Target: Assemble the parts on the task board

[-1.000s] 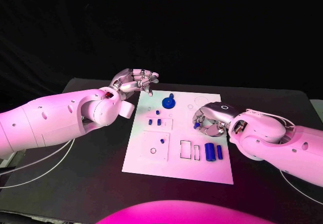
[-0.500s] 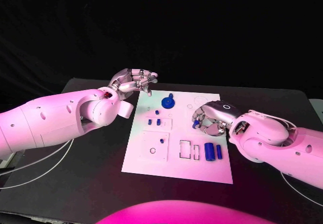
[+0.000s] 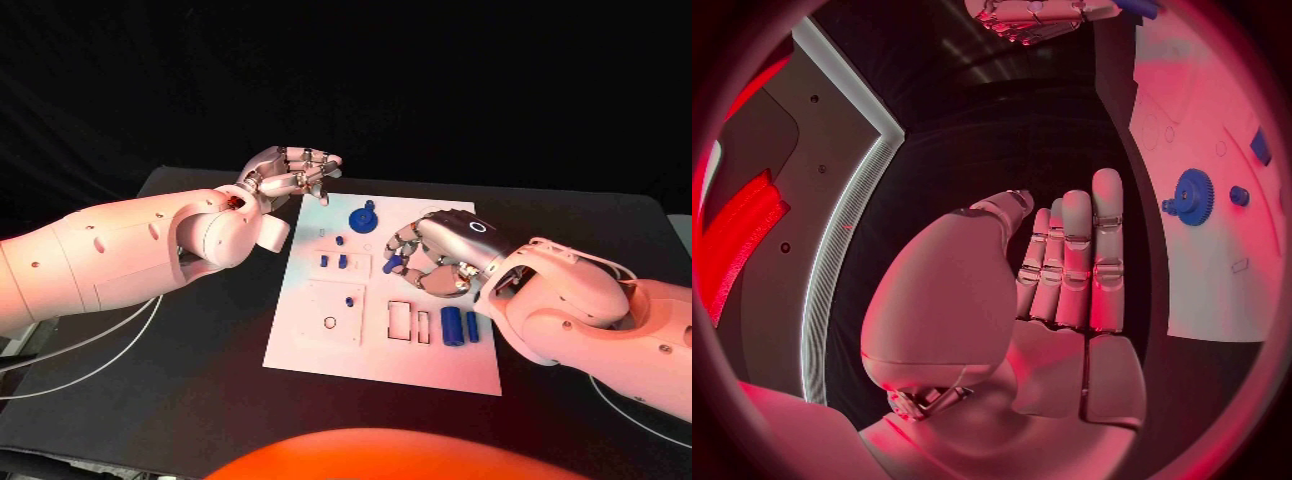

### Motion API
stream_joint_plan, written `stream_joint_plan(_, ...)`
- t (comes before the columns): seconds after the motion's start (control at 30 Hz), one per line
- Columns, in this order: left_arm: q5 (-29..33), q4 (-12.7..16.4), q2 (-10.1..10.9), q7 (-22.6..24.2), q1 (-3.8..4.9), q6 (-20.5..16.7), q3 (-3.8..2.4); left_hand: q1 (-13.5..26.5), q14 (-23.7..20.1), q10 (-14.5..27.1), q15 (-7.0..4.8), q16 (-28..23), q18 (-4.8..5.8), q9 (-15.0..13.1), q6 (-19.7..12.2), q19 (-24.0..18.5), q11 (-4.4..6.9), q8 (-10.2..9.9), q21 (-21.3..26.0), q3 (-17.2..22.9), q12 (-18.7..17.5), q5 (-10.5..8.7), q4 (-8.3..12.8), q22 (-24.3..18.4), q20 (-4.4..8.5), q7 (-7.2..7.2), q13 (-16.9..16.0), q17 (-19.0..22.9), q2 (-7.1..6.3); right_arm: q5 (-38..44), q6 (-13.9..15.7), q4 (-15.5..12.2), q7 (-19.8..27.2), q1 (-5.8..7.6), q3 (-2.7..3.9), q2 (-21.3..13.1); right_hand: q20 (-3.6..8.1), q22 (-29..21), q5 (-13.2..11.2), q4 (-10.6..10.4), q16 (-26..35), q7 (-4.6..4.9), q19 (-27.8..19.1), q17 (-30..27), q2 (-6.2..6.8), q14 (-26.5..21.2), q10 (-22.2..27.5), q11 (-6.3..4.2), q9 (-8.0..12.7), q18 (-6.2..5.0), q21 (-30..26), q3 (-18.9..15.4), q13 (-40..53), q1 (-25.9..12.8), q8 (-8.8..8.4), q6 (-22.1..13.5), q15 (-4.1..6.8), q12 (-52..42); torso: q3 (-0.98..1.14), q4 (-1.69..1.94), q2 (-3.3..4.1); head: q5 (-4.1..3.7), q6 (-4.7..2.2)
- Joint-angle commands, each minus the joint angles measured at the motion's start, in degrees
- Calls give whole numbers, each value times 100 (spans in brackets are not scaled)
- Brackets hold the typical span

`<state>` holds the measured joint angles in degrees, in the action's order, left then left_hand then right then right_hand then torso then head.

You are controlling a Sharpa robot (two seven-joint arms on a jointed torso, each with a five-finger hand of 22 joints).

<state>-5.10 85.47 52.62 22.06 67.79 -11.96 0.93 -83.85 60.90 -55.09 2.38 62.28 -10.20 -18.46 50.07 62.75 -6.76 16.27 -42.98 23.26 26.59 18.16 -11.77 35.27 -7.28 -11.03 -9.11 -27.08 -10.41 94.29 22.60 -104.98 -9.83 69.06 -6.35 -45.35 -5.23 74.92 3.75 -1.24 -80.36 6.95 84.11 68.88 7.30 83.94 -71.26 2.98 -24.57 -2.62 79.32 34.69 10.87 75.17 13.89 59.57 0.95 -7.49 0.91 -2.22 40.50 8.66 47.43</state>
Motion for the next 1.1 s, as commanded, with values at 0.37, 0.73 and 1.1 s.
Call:
stream_joint_plan(0.37,25,-39,-141,25,5,132,-4,18,-29,48,3,-31,-34,-6,-33,-37,-9,19,27,44,21,12,5,-7,2,23,-6,6,-32,-255,130,339,365,-507,-78,955,44,1141,42,-9,-23,-14,179,-18,-17,208,-11,18,-239,36,-16,21,-1,-17,168,47,25,7,-13,10,5,188,43)
stream_joint_plan(0.73,25,-42,-150,21,5,136,-4,18,-29,48,3,-31,-34,-6,-33,-37,-9,19,27,44,21,12,5,-7,2,23,-6,6,-32,-204,7,769,407,-745,-142,1270,44,1140,53,-4,-23,-10,177,-20,-14,208,-8,20,-244,35,-23,23,-2,-14,170,41,25,12,-2,14,9,240,96)
stream_joint_plan(1.1,25,-47,-153,20,5,144,-4,18,-29,48,3,-31,-34,-6,-33,-37,-9,19,27,44,21,12,5,-7,2,23,-6,6,-32,-126,-123,941,364,-798,-164,1334,44,1140,53,-4,-23,-10,177,-20,-14,208,-8,20,-244,35,-23,23,-2,-14,170,41,25,12,-1,-2,2,267,132)
